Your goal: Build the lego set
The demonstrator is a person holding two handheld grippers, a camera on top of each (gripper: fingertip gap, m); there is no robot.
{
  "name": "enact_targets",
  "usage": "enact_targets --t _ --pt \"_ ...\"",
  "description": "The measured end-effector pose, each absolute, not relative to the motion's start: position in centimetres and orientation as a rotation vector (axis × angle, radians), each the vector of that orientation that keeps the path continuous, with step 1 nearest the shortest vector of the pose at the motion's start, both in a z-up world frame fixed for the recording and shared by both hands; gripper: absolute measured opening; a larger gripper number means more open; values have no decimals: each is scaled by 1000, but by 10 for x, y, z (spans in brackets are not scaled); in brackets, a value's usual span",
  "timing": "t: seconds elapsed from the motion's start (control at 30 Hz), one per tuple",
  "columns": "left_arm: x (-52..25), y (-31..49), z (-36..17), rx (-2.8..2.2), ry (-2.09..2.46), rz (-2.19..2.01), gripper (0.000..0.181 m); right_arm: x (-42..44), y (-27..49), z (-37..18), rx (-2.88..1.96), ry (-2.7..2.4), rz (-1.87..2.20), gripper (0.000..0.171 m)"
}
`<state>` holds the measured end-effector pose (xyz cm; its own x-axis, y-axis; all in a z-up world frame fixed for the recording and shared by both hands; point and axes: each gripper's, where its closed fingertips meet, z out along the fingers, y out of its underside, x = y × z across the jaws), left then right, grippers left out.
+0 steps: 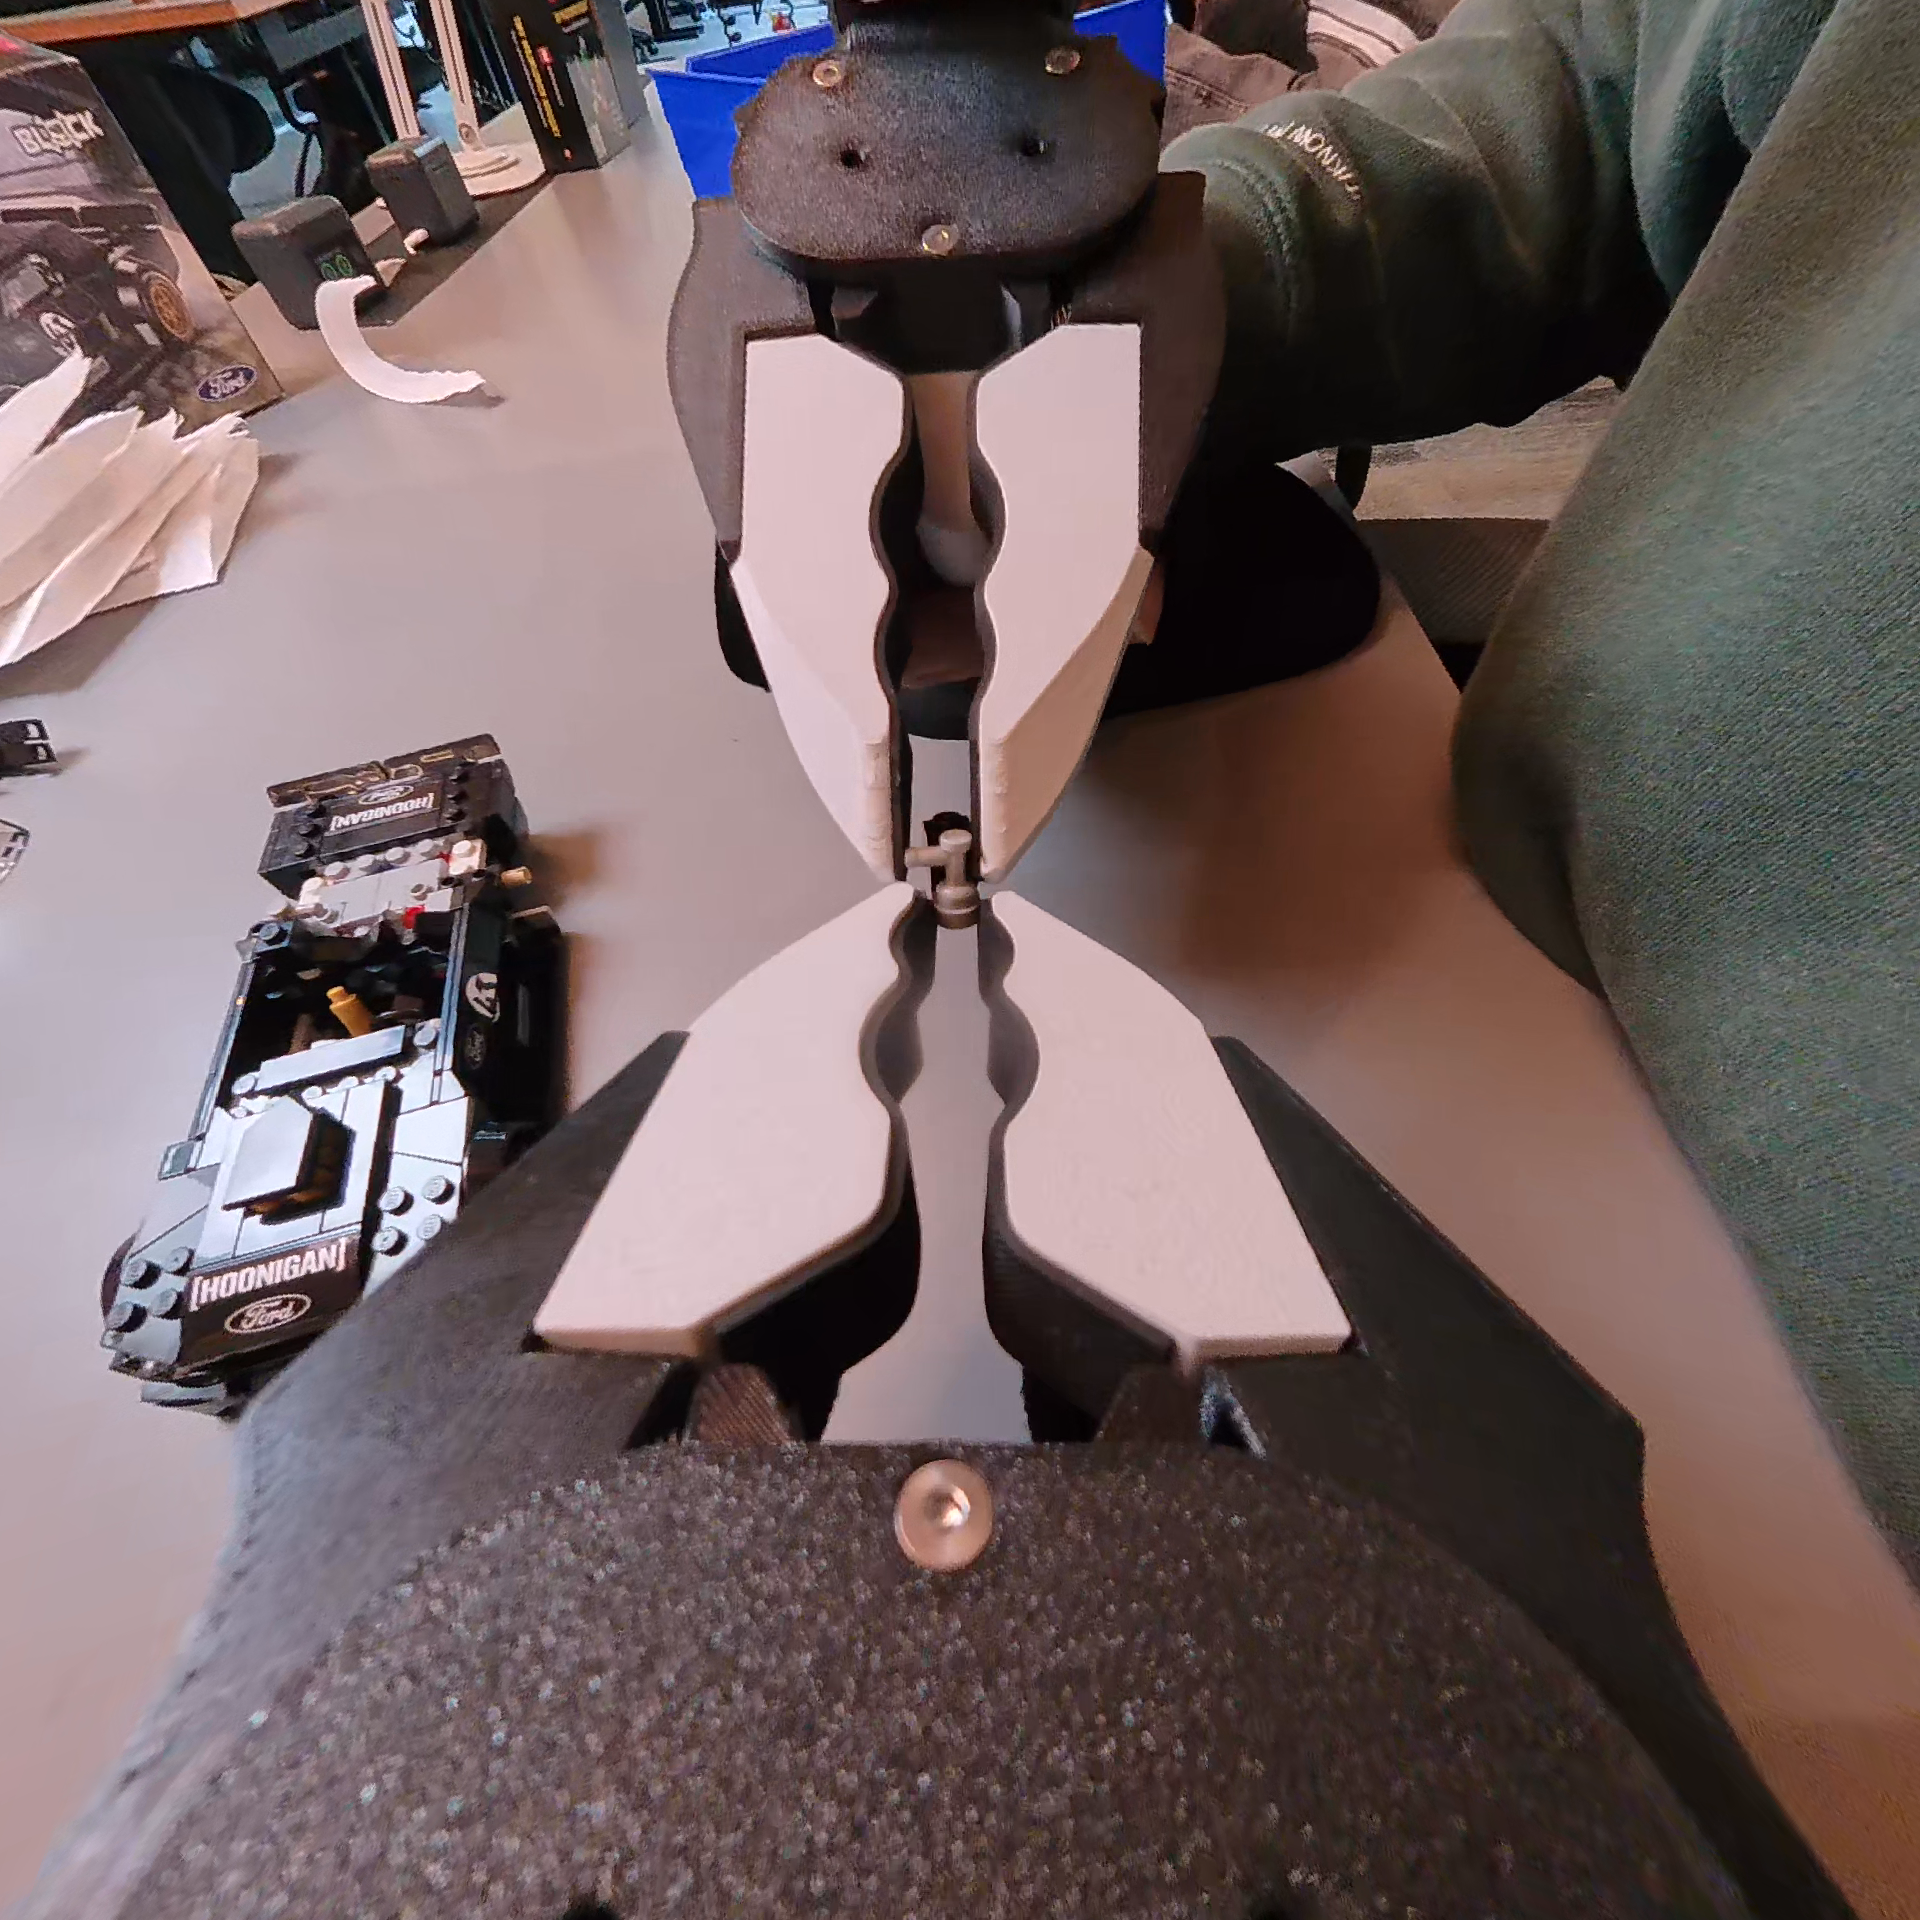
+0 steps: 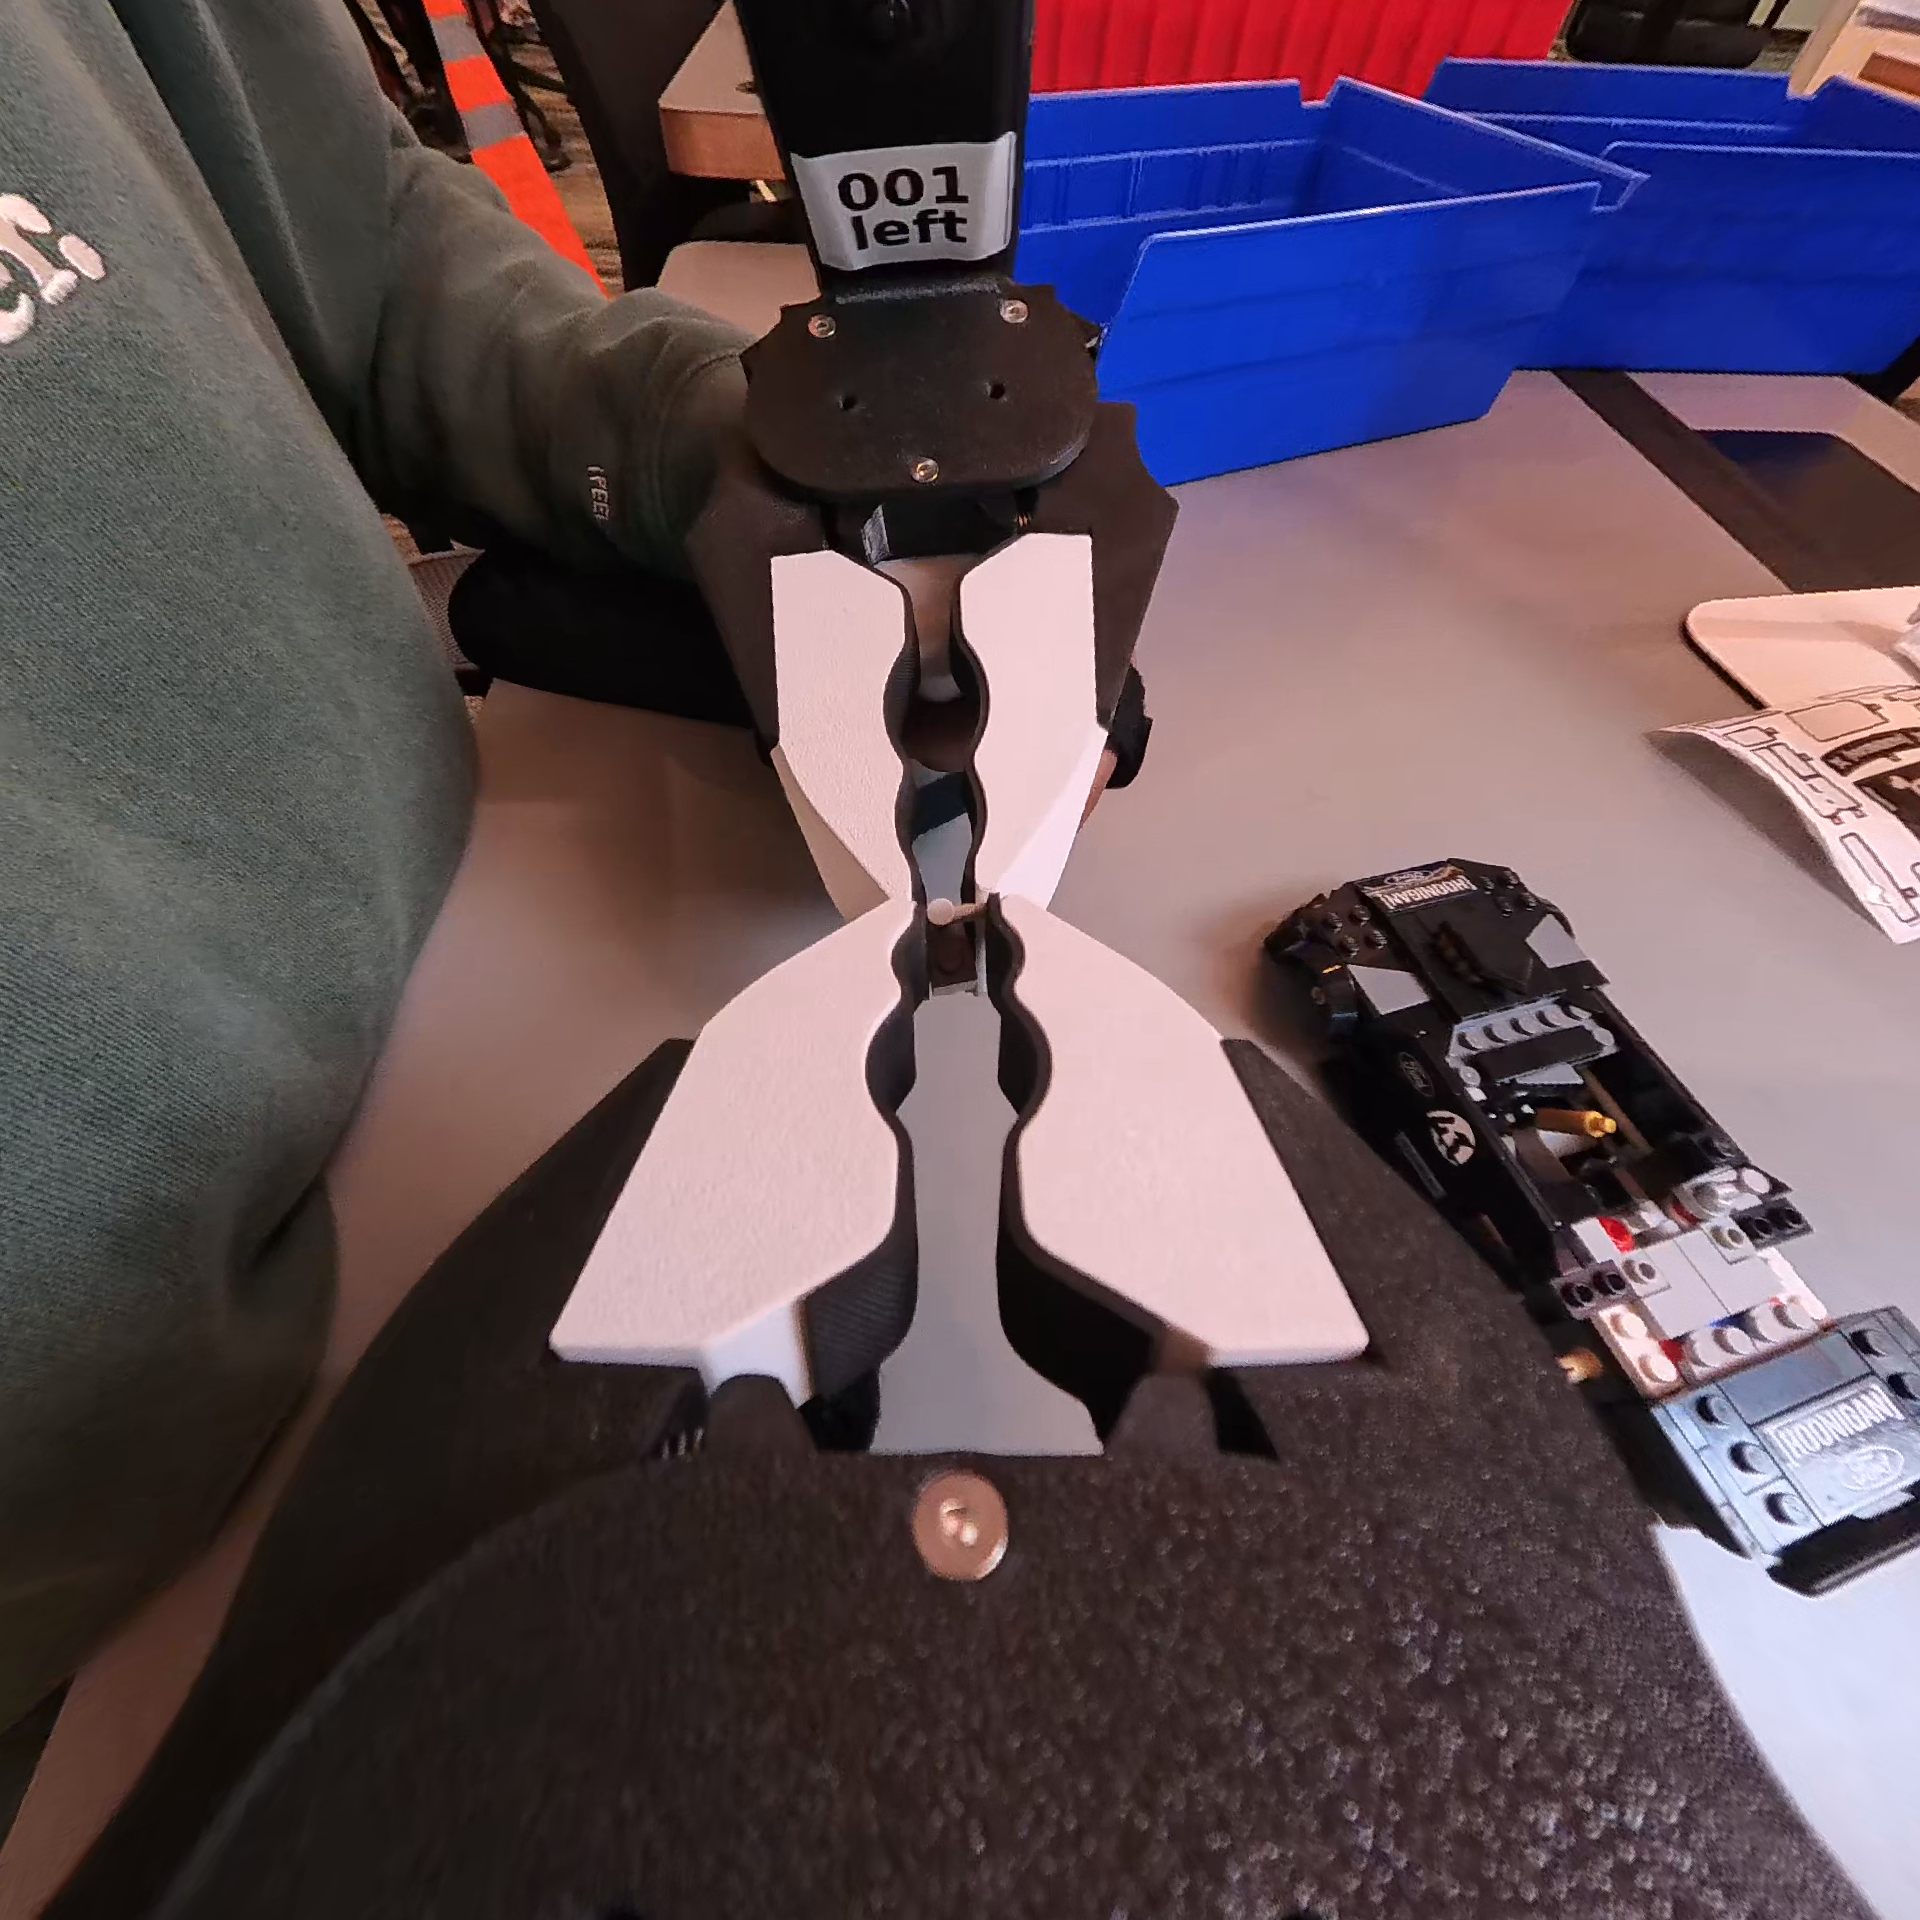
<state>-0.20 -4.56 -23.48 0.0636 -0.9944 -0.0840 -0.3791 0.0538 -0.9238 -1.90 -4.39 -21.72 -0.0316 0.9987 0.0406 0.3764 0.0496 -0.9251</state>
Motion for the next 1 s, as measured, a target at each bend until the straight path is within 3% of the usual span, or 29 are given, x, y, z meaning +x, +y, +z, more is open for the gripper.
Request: enact_targets --t 0.3,0.7,1.0 --pt "-3 -44 -228 -1428 1407 -926 8 -18 -42 -211 -1467 -1505 980 18" --pt "-6 -46 -202 -1318 1292 -1052 8 -18 -43 -192 -1391 -1428 993 9" --pt "-6 -44 -196 -1304 1246 -1066 8 -19 -39 -187 -1410 -1365 949 12"
